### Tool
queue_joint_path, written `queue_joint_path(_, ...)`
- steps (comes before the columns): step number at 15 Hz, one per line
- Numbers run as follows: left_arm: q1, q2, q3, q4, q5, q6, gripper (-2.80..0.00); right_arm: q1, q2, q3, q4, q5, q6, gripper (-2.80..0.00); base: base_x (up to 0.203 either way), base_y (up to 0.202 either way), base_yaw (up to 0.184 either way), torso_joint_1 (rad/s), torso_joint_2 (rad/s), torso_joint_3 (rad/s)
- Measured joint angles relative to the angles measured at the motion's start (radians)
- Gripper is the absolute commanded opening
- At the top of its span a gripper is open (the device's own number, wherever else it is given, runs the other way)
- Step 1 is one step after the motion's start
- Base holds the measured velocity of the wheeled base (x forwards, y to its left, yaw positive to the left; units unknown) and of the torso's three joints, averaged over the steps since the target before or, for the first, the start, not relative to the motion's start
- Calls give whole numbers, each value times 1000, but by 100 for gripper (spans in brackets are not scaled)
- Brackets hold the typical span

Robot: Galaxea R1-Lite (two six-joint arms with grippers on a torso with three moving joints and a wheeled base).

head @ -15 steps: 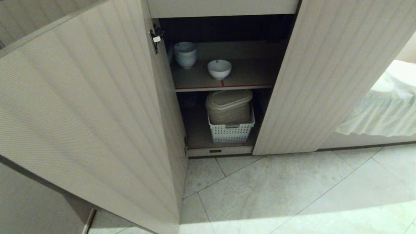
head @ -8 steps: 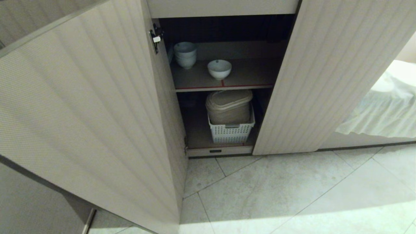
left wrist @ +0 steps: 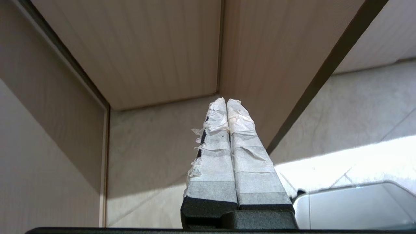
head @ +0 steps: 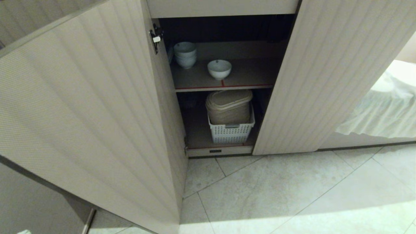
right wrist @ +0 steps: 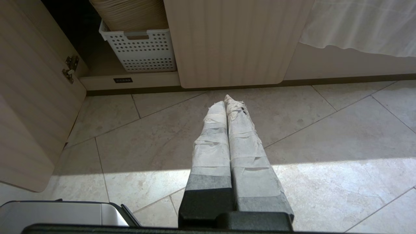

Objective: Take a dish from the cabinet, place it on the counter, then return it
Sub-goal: Close the cabinet door

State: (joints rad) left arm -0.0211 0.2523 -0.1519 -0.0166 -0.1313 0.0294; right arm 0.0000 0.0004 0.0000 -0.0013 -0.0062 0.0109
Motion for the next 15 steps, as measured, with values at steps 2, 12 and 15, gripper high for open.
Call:
queue_joint_path(2, 1, 3, 15, 1, 4, 1, -280, 0, 0, 0, 0, 0, 0, -280, 0, 0, 0, 0, 0, 0)
queue_joint_path(12, 5, -52, 53, 3, 1, 1, -280, 0, 0, 0, 0, 0, 0, -280, 0, 0, 0, 0, 0, 0)
queue_joint_path(15, 11, -86, 79, 3, 8, 0, -280, 0, 0, 0, 0, 0, 0, -280, 0, 0, 0, 0, 0, 0)
